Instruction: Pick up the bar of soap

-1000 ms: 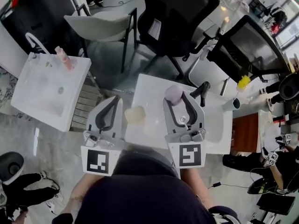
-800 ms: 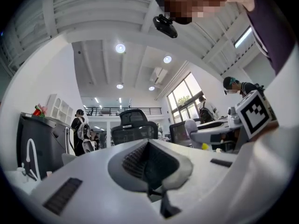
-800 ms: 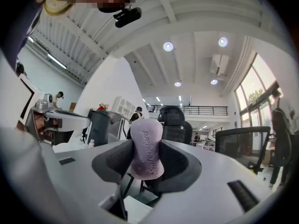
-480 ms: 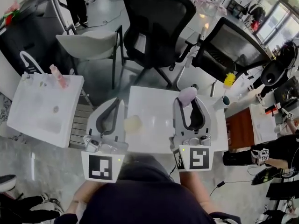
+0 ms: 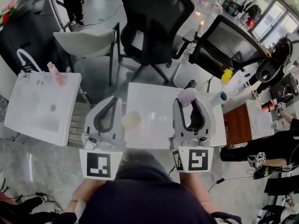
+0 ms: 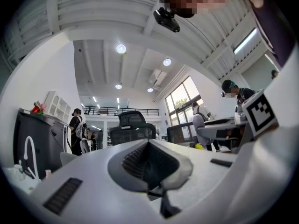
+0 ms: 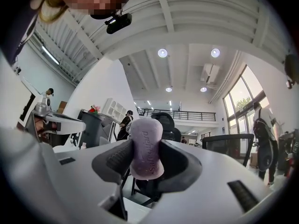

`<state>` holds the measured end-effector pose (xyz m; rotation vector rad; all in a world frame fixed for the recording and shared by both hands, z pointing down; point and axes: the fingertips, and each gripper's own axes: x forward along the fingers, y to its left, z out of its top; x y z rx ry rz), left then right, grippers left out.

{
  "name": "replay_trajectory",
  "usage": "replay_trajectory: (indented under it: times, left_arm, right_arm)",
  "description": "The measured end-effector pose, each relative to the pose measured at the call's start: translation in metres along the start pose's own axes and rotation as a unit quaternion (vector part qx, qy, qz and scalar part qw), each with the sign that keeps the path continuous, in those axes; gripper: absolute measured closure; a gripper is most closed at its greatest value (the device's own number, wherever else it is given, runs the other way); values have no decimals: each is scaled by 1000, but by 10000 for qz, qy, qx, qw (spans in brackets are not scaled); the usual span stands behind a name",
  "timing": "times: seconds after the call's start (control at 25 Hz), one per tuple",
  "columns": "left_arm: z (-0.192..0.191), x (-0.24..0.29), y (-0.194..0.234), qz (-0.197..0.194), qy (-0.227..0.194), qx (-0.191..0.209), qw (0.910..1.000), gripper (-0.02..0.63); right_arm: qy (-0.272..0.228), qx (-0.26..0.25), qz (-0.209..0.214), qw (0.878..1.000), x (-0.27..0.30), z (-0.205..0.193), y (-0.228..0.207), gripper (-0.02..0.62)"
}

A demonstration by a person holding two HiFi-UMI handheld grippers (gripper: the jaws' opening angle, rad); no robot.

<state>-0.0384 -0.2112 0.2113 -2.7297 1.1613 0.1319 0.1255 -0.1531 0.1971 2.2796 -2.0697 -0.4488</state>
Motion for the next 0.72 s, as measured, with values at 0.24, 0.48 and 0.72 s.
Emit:
replay_trajectory:
  times: [0.24,0.48,0.72]
  left_arm:
    - [-3,-2,-1,-73,-37,-30,10000,606]
    - [-5,3,1,-175,-40,-17,9998,606]
    - [-11,12,8,-188,18,-72,9998,606]
  right_arm:
    - [78,-53,-47,9999,-4,-3,2,403]
    - [79,-109,-77,9999,1,0,5,403]
    - [86,-138,-92,9998,11,-2,5,403]
